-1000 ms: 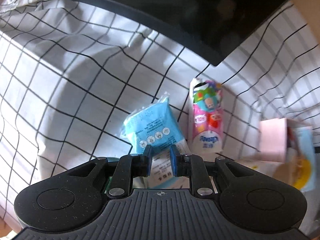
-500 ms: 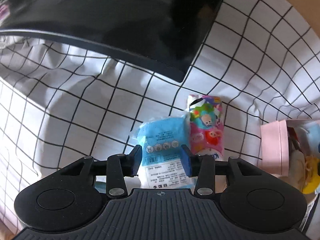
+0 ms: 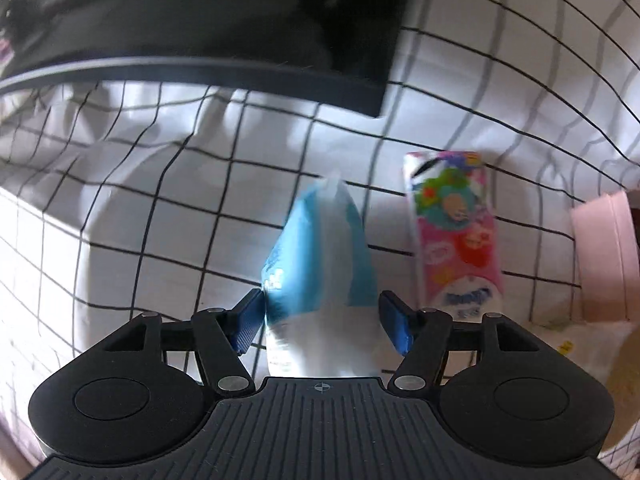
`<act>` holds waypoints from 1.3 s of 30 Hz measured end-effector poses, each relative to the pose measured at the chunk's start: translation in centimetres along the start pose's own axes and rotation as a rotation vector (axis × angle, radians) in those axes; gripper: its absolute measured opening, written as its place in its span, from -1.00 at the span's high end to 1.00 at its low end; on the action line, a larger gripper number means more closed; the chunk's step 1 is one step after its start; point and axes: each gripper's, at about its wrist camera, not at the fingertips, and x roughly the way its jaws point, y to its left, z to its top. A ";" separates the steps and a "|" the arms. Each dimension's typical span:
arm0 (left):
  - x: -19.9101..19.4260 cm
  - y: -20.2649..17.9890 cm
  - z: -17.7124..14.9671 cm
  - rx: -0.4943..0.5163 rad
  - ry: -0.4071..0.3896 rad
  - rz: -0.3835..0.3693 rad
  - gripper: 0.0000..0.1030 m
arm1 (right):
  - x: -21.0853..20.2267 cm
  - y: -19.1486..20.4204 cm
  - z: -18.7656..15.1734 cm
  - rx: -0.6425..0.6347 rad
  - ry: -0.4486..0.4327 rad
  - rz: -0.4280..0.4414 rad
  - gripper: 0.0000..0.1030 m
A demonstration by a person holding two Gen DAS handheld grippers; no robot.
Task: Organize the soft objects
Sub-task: 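Grasp the blue-white wet-wipes pack with the left tool while the right tool grasps the pink Kleenex pack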
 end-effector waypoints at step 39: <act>-2.5 14.6 -1.2 -0.115 -0.155 -0.458 0.12 | 21.7 9.1 0.7 -0.039 0.554 -0.301 -0.17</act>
